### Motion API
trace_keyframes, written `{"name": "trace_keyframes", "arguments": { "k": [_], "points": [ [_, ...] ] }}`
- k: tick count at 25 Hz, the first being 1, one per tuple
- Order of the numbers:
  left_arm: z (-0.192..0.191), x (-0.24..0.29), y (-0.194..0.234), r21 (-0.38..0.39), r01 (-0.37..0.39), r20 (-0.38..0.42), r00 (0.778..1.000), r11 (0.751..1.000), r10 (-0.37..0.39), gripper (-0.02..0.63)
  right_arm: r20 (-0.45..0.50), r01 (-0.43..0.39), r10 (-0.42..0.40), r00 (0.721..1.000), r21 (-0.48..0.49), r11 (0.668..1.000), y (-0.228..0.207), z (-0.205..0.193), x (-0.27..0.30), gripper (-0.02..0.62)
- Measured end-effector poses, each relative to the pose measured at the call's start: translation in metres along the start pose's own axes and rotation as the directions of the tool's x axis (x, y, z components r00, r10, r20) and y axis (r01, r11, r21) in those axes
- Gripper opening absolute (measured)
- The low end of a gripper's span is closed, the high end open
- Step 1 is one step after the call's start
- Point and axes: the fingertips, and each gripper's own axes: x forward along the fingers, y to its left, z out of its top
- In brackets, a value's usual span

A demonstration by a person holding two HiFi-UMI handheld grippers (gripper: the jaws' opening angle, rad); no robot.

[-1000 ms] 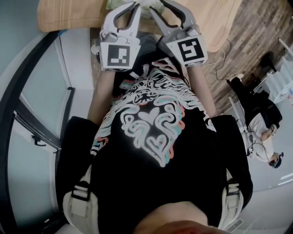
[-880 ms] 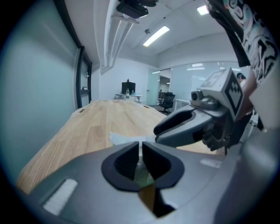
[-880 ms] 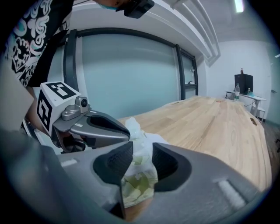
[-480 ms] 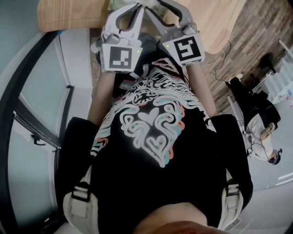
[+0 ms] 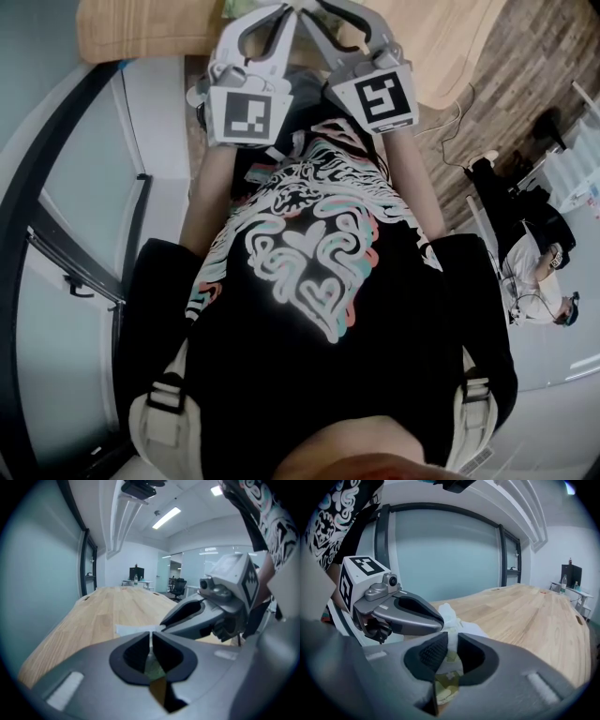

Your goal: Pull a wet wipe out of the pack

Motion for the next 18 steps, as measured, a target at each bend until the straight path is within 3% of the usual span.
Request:
{"name": "trace_keyframes", "arguments": {
  "k": [3, 18],
  "points": [
    [0.000, 0.000, 0.001, 0.002, -0.003, -0.001, 1.000, 1.000, 0.003, -0.011, -0.010, 0.011, -0.012, 1.000, -0.026, 1.000, 0.003, -0.001, 0.000, 0.017],
    [0.003, -0.003, 0.002, -0.004, -0.027, -0.002, 1.000, 1.000, 0.027, -0.011, 0.033, 0.009, -0.009, 0.999, -0.007, 1.000, 0.003, 0.010, -0.005, 0.008]
  ]
}}
